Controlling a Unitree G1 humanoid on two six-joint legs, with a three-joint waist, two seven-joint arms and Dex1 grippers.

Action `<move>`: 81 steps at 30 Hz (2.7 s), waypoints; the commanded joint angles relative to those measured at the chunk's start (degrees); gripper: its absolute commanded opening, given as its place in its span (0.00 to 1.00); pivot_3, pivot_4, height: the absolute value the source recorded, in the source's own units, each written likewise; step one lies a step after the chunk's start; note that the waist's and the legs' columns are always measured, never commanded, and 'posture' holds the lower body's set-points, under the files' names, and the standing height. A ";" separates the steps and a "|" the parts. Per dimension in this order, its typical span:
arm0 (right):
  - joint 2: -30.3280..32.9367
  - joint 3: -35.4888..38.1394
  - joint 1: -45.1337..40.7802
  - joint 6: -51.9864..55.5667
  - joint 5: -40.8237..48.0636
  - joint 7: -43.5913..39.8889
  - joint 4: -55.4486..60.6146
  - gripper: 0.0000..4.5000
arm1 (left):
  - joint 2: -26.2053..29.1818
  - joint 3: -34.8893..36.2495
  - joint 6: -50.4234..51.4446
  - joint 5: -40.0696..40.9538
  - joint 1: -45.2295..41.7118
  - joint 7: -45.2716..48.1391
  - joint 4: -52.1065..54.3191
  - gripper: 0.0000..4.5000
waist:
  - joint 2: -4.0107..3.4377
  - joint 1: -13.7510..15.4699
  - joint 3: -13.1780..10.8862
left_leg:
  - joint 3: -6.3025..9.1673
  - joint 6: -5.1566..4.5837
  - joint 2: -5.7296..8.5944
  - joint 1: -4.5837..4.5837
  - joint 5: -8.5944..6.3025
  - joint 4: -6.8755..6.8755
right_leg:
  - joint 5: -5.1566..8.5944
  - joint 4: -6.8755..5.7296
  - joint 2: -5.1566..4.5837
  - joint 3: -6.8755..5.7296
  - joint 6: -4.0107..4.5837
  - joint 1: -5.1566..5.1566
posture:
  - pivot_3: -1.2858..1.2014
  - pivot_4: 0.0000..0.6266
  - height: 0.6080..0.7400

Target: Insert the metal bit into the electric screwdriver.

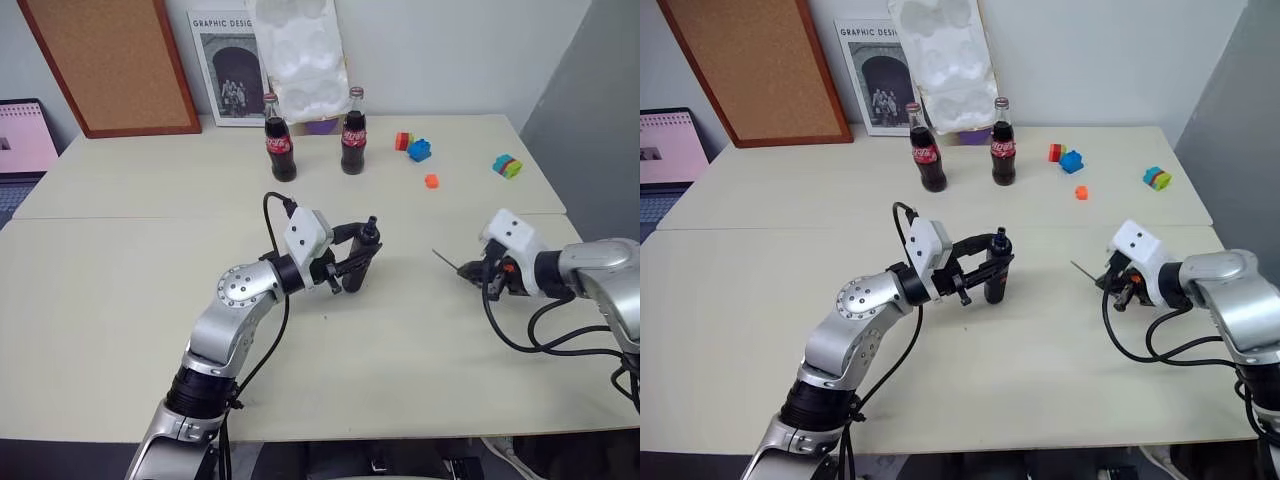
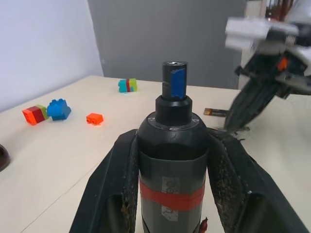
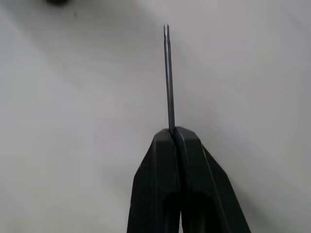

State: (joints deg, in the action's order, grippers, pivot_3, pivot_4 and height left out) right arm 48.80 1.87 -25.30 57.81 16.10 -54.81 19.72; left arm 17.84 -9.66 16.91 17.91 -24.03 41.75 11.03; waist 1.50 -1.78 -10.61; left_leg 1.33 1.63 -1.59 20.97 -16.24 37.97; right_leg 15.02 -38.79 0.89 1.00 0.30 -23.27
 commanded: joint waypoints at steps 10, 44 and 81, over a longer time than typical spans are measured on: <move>-23.22 18.37 -0.05 6.56 18.42 18.30 18.24 0.00 | -1.18 0.92 3.36 2.10 -3.45 0.43 2.12 0.36 | 0.01 0.12 -0.06 | 0.01 0.00 0.02 0.07 0.00 -0.04 | 0.00 0.07 0.00 0.01 0.00 -0.03 | 0.52 0.24 1.00; -25.44 11.97 3.38 -23.15 34.26 9.70 12.72 0.00 | 3.40 -1.78 -2.68 5.63 -0.36 17.32 -2.73 0.36 | -0.04 0.04 -0.08 | 0.00 -0.02 0.01 0.33 -0.01 -0.05 | 0.00 0.19 0.04 -0.08 0.00 -0.21 | 0.52 0.24 1.00; -24.82 1.77 4.80 -35.71 28.32 1.67 4.79 0.00 | 5.40 -0.64 -3.53 5.57 -0.14 16.51 -2.47 0.36 | -0.04 0.02 -0.08 | 0.03 -0.02 -0.04 0.17 -0.01 -0.05 | 0.00 0.07 0.06 -0.04 0.01 -0.17 | 0.52 0.24 1.00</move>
State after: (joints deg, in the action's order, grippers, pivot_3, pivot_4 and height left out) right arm 23.70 3.24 -20.77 23.00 43.96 -53.37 22.37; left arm 21.91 -11.00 13.32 24.69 -24.35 58.64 8.53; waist 1.46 -1.76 -10.70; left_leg 1.35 1.61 -1.64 21.14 -16.25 37.92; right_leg 15.01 -38.72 0.96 0.96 0.31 -23.45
